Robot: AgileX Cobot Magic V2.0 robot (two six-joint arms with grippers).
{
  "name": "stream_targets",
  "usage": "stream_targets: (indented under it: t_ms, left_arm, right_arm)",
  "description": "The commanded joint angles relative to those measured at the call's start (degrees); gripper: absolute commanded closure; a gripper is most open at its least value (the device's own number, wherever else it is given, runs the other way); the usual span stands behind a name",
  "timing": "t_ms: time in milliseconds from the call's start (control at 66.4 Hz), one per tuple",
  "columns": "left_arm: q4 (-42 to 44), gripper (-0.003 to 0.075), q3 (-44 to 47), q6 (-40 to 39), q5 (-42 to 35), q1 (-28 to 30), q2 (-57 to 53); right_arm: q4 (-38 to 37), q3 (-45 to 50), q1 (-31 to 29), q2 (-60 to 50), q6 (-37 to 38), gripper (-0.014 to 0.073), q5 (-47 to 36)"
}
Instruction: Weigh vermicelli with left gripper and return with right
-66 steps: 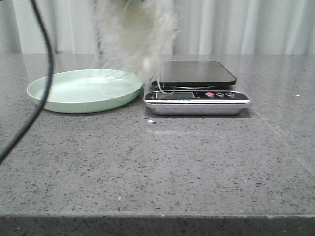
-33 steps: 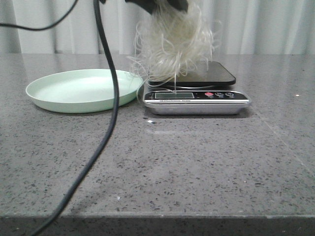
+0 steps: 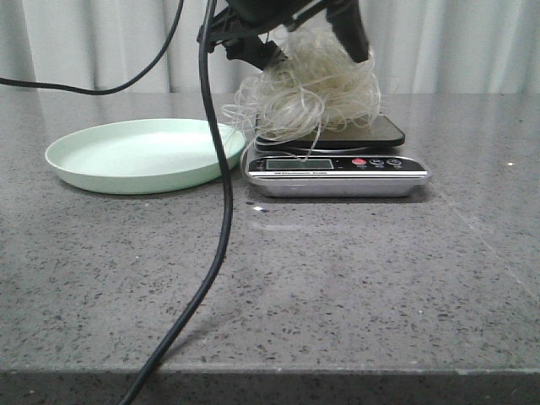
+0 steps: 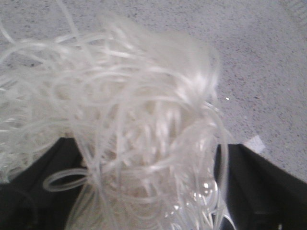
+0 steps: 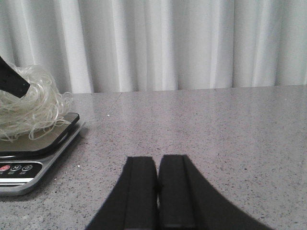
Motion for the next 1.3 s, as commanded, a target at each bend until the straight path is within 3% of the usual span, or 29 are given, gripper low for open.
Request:
stream_targets:
  t_ms: [0, 271, 482, 859, 1281]
  left_arm:
    - [-1.7, 0.0070, -3.7, 0.5, 0.6, -0.4, -2.8]
    - [8.3, 0.0070, -7.8, 0.3, 7.4, 0.0, -9.5]
    - [10.3, 0.0070, -3.6, 0.0, 8.4, 4.1, -18.3]
    - [10.4, 0.0070, 27.0, 1.5, -7.9, 10.9, -43.3]
    - [10.4, 0.0070, 52.8, 8.9, -13.4, 10.7, -71.1]
  right_arm:
    - [-0.1, -0.5, -0.2, -0.9, 0.1, 0.0427, -4.1]
    - [-0.1, -0.5, -0.2, -0.9, 0.1, 0.0427, -4.1]
    - [-0.1, -0.5, -0.2, -0.9, 0.1, 0.0427, -4.1]
    - [-0.1, -0.5, -0.2, -0.9, 0.1, 0.0427, -4.1]
    - [-0.1, -0.5, -0.2, -0.9, 0.1, 0.0427, -4.1]
